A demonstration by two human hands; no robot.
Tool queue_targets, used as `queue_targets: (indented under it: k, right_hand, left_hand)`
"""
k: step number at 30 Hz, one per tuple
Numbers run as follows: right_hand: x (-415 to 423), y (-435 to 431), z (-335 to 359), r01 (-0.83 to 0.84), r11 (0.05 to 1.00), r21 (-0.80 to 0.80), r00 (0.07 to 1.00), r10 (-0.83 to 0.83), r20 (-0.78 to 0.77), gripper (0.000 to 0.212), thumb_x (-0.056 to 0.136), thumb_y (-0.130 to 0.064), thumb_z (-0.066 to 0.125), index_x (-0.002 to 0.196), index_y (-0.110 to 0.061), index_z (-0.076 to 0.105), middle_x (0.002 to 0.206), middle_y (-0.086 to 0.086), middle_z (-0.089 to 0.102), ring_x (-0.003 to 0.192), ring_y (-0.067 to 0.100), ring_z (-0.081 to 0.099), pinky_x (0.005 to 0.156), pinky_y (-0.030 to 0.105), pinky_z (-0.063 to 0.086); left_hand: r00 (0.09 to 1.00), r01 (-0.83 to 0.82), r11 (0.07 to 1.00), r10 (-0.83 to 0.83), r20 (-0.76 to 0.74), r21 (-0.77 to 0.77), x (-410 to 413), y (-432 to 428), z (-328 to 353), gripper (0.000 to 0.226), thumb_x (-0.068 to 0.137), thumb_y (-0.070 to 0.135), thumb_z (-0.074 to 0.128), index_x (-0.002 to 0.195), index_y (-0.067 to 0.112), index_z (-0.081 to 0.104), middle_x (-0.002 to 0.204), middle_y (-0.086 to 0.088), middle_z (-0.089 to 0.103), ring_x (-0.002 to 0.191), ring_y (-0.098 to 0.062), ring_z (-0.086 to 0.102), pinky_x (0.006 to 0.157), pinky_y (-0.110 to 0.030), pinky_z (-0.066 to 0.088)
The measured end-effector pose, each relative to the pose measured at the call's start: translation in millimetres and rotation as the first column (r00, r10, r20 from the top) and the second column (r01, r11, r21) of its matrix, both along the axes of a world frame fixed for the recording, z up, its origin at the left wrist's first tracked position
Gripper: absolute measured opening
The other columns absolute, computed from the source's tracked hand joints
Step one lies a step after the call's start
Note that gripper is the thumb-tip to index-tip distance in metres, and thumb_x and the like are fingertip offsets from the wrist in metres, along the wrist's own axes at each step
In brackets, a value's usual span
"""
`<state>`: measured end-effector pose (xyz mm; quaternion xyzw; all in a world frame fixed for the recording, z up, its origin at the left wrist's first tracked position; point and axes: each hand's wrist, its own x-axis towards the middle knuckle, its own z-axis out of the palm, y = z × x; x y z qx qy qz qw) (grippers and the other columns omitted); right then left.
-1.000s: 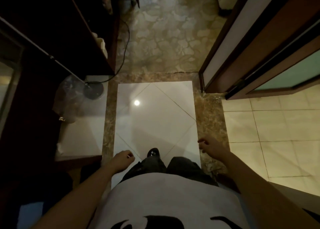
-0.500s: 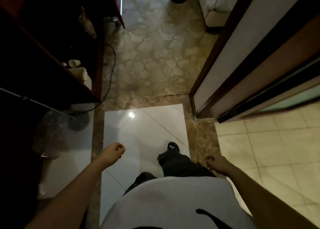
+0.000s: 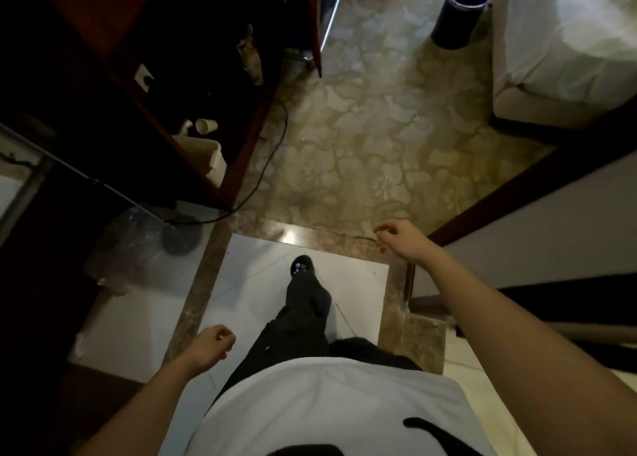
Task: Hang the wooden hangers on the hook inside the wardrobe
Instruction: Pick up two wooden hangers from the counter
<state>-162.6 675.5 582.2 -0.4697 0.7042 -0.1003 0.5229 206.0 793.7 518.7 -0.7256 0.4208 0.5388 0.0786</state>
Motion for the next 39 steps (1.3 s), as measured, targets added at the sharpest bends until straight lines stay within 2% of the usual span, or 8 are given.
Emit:
queue_targets:
  k: [7,11,21,26,29,32,36,39]
  right_hand:
    - [-31.9,-57.5,-29.8,0.045,0.992,0.119,0.997,-0.036,-0.075,0.023,0.095,-0.010,0.044,0.110,-0.001,0.059,0.097,0.016,0.061,0.086,0.025,0.058,0.064,0.023,0.047]
    - [-55.8,-65.4,-49.9,0.071,0.965,0.253,0.987,-0.031,-0.157,0.017,0.095,-0.012,0.045,0.085,-0.013,0.058,0.082,0.008,0.059,0.075,0.019,0.057,0.075,0.039,0.052]
    - [-89.2,-205.0,-45.3,0.055,0.949,0.310,0.987,-0.005,-0.160,0.019,0.094,-0.013,0.046,0.084,-0.008,0.061,0.083,0.013,0.061,0.080,0.025,0.058,0.085,0.044,0.050]
    - [-88.9,-348.3,-30.7,-0.195,0.958,0.211,0.969,0.222,-0.110,0.030,0.095,-0.008,0.042,0.112,0.010,0.058,0.102,0.034,0.062,0.084,0.033,0.057,0.091,0.048,0.046]
    - [-89.2,-428.5,-20.3,-0.315,0.941,0.123,0.940,0.327,-0.094,0.031,0.098,-0.014,0.040,0.122,0.000,0.054,0.103,0.022,0.064,0.086,0.024,0.057,0.088,0.040,0.049]
    - [-93.0,-488.1,-17.7,-0.375,0.921,0.103,0.921,0.383,-0.067,0.032,0.098,-0.015,0.041,0.122,0.001,0.054,0.096,0.014,0.060,0.086,0.023,0.057,0.085,0.038,0.050]
    - [-108.0,-529.9,-24.9,-0.457,0.873,0.171,0.876,0.475,-0.080,0.033,0.097,-0.013,0.041,0.124,0.003,0.052,0.098,0.018,0.059,0.086,0.023,0.056,0.072,0.027,0.049]
    - [-122.0,-546.8,-35.8,-0.514,0.823,0.241,0.827,0.550,-0.116,0.032,0.097,-0.014,0.042,0.121,0.004,0.055,0.097,0.017,0.060,0.085,0.023,0.057,0.078,0.033,0.050]
  left_hand:
    - [0.999,0.045,0.999,-0.045,-0.005,-0.008,-26.4,-136.2,-7.1,0.011,0.093,0.014,0.050,0.084,0.011,0.055,0.085,-0.010,0.058,0.078,-0.022,0.057,0.086,-0.040,0.050]
    - [0.989,0.119,0.988,-0.127,-0.082,-0.098,-64.3,-242.1,6.1,0.011,0.094,0.018,0.048,0.095,0.010,0.056,0.094,-0.013,0.060,0.086,-0.025,0.059,0.085,-0.039,0.051]
    - [0.977,0.047,0.986,-0.079,-0.198,-0.161,-120.5,-388.4,31.6,0.009,0.096,0.013,0.045,0.095,0.013,0.054,0.084,0.000,0.057,0.080,-0.015,0.057,0.074,-0.025,0.048]
    - [0.984,-0.167,0.985,0.163,-0.068,-0.045,-111.8,-393.0,9.9,0.012,0.096,0.017,0.046,0.089,0.011,0.054,0.087,-0.012,0.059,0.073,-0.017,0.055,0.067,-0.029,0.047]
    - [0.932,-0.361,0.932,0.361,-0.001,-0.015,-119.2,-393.7,7.1,0.014,0.096,0.012,0.044,0.085,0.009,0.053,0.091,-0.015,0.057,0.070,-0.016,0.053,0.054,-0.022,0.037]
    - [0.842,-0.538,0.842,0.539,-0.005,-0.040,-135.7,-407.6,9.8,0.011,0.096,0.014,0.043,0.097,0.007,0.052,0.095,-0.013,0.057,0.074,-0.016,0.054,0.059,-0.024,0.035]
    - [0.789,-0.614,0.786,0.613,-0.033,-0.076,-161.9,-440.1,11.9,0.018,0.098,0.019,0.042,0.105,0.008,0.054,0.105,-0.013,0.059,0.086,-0.020,0.056,0.067,-0.028,0.040]
    - [0.791,-0.612,0.787,0.610,-0.047,-0.081,-176.4,-470.9,13.0,0.018,0.098,0.020,0.041,0.102,0.010,0.056,0.102,-0.012,0.060,0.082,-0.018,0.056,0.067,-0.028,0.039]
